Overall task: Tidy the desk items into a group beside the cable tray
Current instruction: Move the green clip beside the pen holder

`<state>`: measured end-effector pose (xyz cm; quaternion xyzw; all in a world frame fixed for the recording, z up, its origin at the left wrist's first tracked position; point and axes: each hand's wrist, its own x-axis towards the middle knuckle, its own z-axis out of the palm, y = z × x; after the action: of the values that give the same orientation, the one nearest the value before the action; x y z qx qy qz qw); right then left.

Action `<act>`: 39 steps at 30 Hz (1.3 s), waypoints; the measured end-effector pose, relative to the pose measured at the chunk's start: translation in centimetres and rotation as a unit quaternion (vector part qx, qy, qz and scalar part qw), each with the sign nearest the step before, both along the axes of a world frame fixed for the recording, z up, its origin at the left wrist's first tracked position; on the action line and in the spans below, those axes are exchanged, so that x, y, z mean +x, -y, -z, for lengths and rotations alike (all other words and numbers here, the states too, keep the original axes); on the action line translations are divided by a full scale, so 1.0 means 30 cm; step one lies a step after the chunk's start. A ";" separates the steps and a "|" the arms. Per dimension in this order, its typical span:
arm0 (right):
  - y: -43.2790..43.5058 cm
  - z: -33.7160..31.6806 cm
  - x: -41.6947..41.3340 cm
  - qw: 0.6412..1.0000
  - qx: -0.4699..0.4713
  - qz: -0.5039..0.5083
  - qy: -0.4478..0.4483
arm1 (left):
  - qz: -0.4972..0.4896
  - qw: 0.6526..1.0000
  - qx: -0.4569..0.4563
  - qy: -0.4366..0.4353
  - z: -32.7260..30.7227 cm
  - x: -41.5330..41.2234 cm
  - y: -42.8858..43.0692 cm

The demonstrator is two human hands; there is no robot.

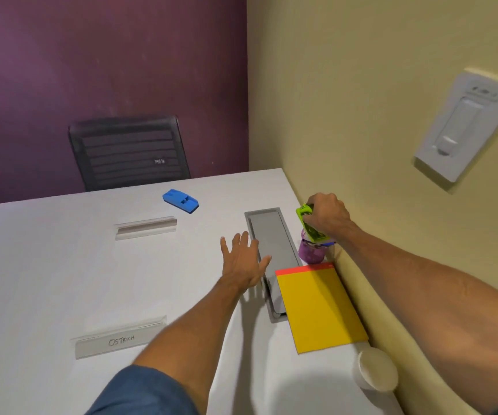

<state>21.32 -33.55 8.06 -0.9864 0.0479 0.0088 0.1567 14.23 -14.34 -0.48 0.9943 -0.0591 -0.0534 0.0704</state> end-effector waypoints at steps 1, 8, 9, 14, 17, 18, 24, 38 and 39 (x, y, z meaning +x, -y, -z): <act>0.008 0.022 0.049 1.000 0.000 -0.003 -0.002 | -0.003 1.000 -0.004 -0.008 0.030 0.034 0.011; 0.035 0.194 0.361 1.000 0.013 -0.021 -0.006 | -0.022 0.999 -0.019 -0.028 0.267 0.258 0.072; 0.037 0.221 0.396 1.000 0.012 -0.024 -0.008 | -0.022 0.999 -0.022 -0.031 0.300 0.286 0.077; 0.053 0.348 0.533 0.999 0.012 -0.031 -0.005 | -0.027 0.999 -0.019 -0.042 0.456 0.389 0.095; 0.061 0.403 0.586 0.999 0.017 -0.030 -0.001 | -0.039 0.997 -0.026 -0.058 0.546 0.407 0.117; 0.065 0.421 0.601 0.999 0.016 -0.031 -0.003 | -0.045 0.997 -0.031 -0.059 0.573 0.407 0.127; 0.066 0.533 0.649 0.999 -0.009 -0.031 -0.044 | -0.073 0.997 -0.017 -0.008 0.663 0.400 0.144; 0.052 0.650 0.649 0.991 -0.054 -0.042 -0.113 | -0.074 0.997 -0.017 0.001 0.661 0.402 0.144; 0.052 0.653 0.648 0.991 -0.053 -0.041 -0.117 | -0.074 0.997 -0.018 0.001 0.661 0.401 0.144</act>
<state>40.77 -35.11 -11.54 -0.9867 0.0254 0.1276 0.0972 26.26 -18.65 -20.32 0.9946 0.0134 -0.0461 0.0919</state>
